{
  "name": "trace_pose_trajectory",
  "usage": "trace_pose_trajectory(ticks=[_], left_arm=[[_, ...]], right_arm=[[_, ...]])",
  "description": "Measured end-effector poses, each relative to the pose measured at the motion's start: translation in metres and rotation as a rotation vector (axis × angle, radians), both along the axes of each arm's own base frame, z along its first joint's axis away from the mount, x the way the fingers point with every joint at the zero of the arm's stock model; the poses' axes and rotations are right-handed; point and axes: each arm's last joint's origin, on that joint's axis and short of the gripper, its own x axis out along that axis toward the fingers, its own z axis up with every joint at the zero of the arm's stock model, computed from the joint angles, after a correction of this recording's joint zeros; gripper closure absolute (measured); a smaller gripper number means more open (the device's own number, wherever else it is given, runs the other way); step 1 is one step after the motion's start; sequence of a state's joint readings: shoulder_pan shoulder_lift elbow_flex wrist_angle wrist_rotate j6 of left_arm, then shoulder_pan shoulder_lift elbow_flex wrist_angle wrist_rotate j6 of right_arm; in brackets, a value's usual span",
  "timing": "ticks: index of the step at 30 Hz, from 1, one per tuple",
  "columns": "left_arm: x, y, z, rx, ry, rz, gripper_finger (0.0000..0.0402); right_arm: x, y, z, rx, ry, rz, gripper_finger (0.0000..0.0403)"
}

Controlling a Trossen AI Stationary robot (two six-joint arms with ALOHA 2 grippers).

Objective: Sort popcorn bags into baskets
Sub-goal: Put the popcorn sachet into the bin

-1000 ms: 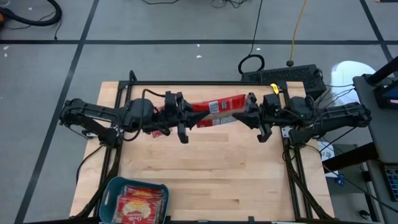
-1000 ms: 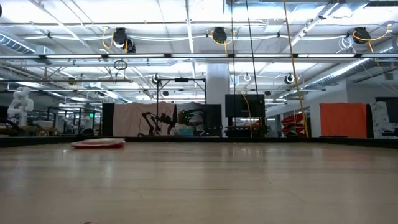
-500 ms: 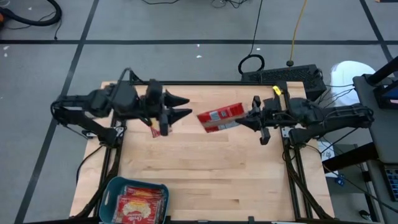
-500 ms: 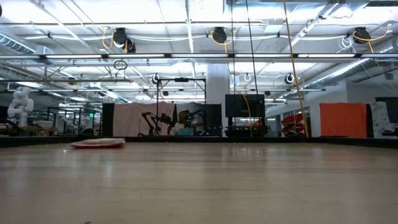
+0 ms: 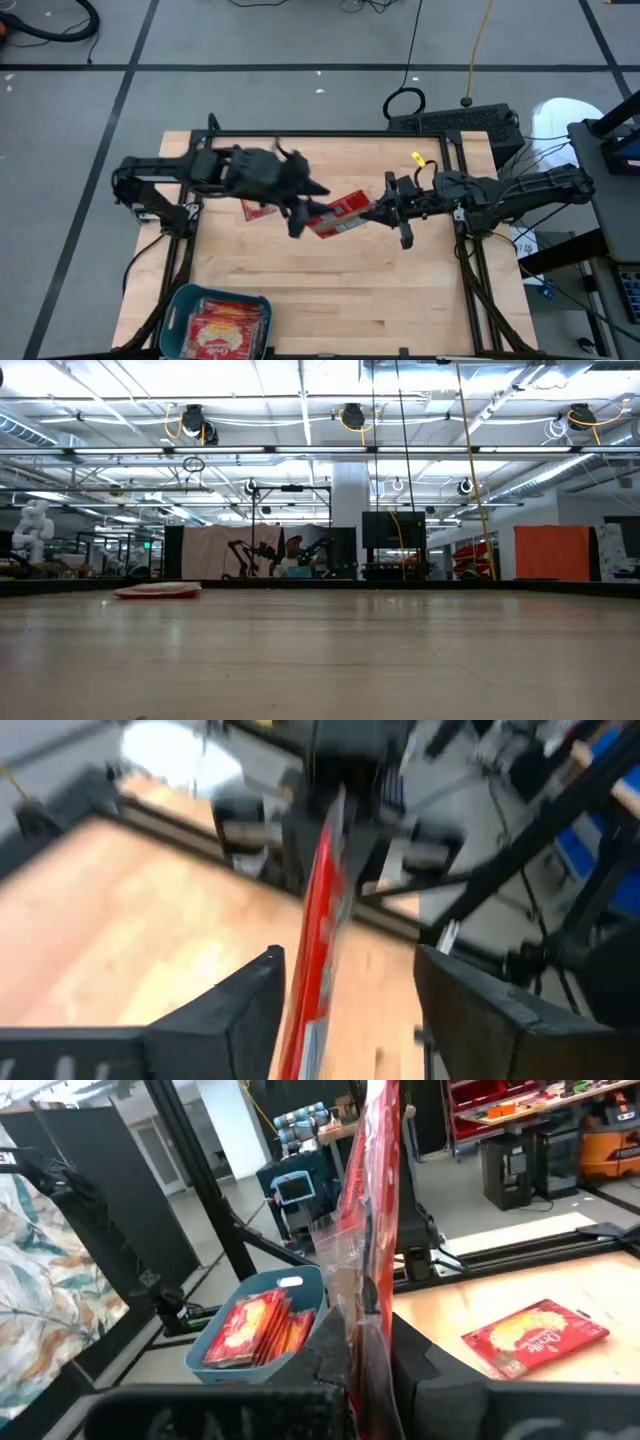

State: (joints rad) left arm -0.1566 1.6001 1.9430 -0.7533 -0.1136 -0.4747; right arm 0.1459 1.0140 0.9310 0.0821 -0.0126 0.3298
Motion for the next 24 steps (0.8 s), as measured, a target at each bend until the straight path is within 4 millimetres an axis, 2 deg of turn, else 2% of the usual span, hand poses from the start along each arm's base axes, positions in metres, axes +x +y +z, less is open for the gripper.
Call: trace_pose_trajectory(ticks=[4, 8, 12, 18, 20, 24], left_arm=[[0.019, -0.005, -0.019, -0.005, 0.072, -0.041, 0.0156], [0.031, -0.008, -0.03, 0.007, 0.093, -0.06, 0.0167], [0.032, -0.008, -0.032, 0.0, 0.106, -0.09, 0.0222], [0.03, -0.007, -0.032, 0.035, 0.105, -0.113, 0.037], [0.029, -0.009, -0.031, 0.027, 0.104, -0.122, 0.0382], [0.016, -0.02, -0.028, 0.027, 0.157, -0.158, 0.0372]], right_arm=[[0.002, 0.001, 0.0, 0.002, -0.011, 0.02, 0.0393], [0.002, 0.001, 0.0, 0.004, -0.007, 0.019, 0.0392], [0.002, 0.001, 0.0, 0.003, -0.01, 0.021, 0.0388], [0.002, 0.001, 0.0, 0.008, -0.006, 0.041, 0.0383], [0.002, 0.001, 0.001, 0.034, -0.01, 0.039, 0.0373], [0.001, 0.003, 0.0, 0.102, 0.017, 0.043, 0.0338]])
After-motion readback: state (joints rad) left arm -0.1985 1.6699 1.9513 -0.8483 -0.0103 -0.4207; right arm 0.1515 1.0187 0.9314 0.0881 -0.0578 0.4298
